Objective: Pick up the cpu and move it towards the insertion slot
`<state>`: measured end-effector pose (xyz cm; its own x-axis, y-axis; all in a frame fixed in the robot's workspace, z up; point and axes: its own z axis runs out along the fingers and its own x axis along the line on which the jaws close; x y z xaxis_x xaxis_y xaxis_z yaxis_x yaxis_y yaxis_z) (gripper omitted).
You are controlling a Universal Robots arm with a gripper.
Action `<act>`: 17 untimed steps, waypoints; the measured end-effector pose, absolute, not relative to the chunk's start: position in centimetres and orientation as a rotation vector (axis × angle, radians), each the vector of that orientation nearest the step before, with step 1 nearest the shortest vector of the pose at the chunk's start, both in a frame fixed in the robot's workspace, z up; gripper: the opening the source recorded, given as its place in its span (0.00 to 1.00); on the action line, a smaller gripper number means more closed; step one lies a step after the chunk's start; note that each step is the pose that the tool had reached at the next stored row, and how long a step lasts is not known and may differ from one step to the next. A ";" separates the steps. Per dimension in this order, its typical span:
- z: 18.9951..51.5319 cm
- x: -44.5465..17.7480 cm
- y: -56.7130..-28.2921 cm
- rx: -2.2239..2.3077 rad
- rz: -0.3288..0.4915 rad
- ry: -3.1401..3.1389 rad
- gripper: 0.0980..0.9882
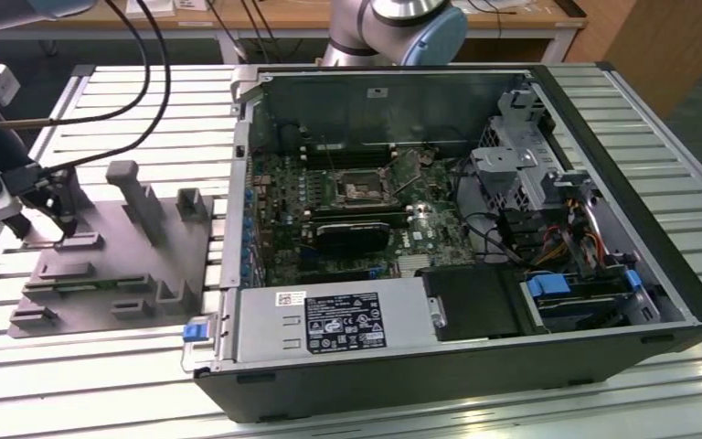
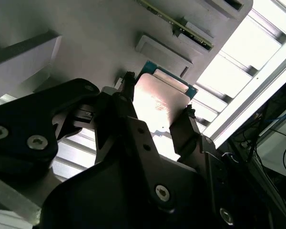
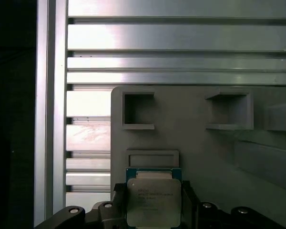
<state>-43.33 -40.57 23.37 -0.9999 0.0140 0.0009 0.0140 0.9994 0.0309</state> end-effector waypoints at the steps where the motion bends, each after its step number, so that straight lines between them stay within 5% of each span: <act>1: 23.5 -43.3 -40.6 -0.022 -0.049 -3.140 0.50; 17: 25.0 -43.3 -40.6 -0.022 -0.049 -3.140 0.50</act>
